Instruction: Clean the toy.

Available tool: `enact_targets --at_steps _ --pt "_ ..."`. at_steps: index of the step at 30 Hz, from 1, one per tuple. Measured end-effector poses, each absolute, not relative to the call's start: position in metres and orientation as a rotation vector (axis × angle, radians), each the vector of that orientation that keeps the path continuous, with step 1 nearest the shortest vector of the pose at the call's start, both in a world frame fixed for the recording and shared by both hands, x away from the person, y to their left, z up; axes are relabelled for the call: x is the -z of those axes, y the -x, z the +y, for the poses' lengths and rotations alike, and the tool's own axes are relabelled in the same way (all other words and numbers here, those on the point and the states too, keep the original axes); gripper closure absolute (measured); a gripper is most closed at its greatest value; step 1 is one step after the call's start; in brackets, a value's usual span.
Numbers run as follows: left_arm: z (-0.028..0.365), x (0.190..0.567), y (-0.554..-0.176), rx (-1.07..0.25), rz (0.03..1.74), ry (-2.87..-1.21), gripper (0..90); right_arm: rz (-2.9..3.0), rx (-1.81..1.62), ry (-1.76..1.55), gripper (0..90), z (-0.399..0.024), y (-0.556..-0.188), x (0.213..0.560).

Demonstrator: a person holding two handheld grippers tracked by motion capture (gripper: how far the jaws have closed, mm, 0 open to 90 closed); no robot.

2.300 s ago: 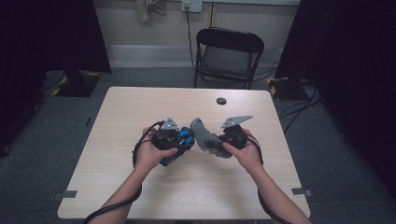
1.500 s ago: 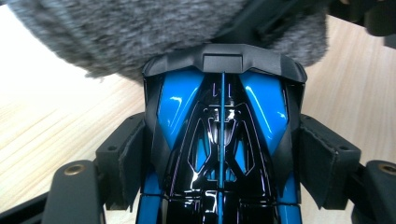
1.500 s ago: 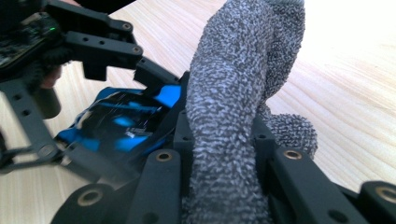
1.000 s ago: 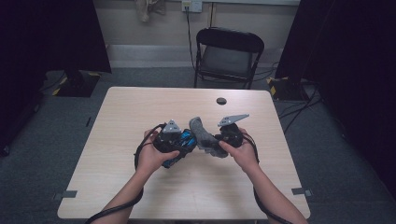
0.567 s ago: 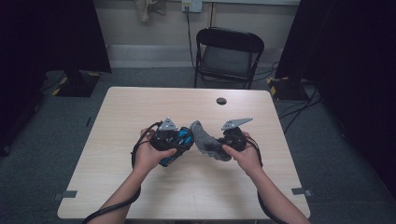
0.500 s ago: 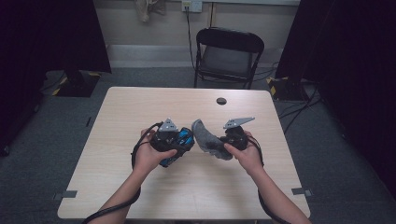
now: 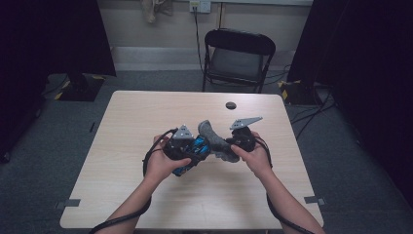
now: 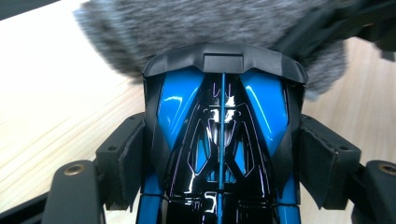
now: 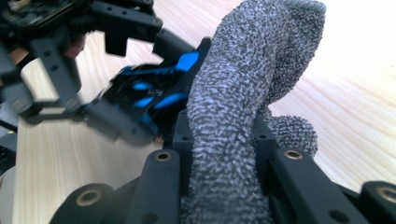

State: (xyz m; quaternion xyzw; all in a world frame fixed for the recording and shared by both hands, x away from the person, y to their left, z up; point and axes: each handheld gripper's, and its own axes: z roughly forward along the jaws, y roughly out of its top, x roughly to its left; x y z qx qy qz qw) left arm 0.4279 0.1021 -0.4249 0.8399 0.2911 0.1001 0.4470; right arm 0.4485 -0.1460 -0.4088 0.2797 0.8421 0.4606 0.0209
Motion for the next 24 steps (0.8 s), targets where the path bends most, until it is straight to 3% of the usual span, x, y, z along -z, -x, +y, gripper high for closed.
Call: enact_targets --at_steps 16,24 --pt "0.121 0.426 -0.438 -0.278 0.779 -2.086 25.5 2.658 -1.394 -0.770 71.7 -0.138 -0.436 0.410" --pt "0.112 0.423 -0.426 -0.245 0.727 -2.077 25.5 2.558 -1.394 -0.909 71.6 -0.153 -0.452 0.408"
